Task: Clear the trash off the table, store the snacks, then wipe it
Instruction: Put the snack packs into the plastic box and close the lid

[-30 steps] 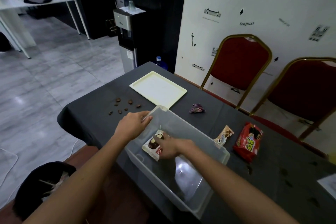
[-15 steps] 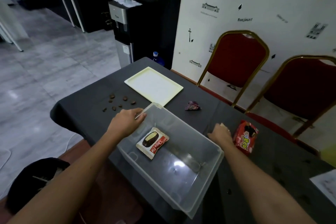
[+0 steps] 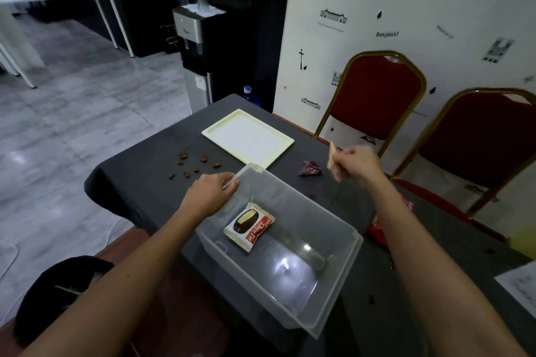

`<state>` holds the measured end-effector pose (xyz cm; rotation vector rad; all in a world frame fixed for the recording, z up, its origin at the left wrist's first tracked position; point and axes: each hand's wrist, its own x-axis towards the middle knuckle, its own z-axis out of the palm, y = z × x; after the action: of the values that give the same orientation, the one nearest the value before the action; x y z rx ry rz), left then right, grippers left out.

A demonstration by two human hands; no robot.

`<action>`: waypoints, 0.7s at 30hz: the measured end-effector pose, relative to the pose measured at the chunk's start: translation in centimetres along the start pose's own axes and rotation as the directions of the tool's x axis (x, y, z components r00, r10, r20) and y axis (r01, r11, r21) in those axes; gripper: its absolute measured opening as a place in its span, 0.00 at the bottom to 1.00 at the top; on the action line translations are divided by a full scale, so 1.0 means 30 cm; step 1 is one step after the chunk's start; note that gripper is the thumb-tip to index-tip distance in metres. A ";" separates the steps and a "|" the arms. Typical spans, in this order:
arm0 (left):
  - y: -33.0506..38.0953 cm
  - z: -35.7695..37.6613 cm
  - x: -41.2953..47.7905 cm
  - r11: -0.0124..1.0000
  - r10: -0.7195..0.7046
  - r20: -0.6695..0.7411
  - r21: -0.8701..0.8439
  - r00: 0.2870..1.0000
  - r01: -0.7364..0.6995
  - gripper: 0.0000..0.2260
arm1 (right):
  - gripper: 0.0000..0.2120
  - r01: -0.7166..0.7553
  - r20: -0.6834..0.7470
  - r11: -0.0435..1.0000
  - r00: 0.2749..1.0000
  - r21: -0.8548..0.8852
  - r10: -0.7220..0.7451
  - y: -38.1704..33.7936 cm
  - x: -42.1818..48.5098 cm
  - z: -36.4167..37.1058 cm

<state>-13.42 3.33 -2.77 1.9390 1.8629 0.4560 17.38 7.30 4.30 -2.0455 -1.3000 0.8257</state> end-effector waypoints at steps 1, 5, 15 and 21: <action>0.000 0.001 0.000 1.000 0.007 0.000 -0.001 1.000 -0.007 0.18 | 0.06 0.073 0.026 0.995 0.997 0.062 -0.075 -0.067 -0.044 -0.013; -0.006 0.004 0.001 0.999 0.027 -0.006 0.019 1.000 -0.027 0.17 | 0.06 0.198 0.399 0.968 0.884 0.154 -0.244 -0.188 -0.262 0.035; -0.013 0.011 -0.002 0.999 0.032 -0.016 -0.008 0.999 -0.032 0.18 | 0.07 0.044 0.533 0.945 0.834 -0.325 0.144 0.098 -0.369 0.472; -0.013 0.012 0.003 0.999 0.040 -0.019 0.005 0.999 -0.040 0.19 | 0.11 0.311 0.515 0.810 0.857 -0.497 -0.013 0.111 -0.341 0.439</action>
<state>-13.59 3.40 -3.28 1.9845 1.8418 0.4839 5.93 -1.50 -4.67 -2.1733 -2.2100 1.0042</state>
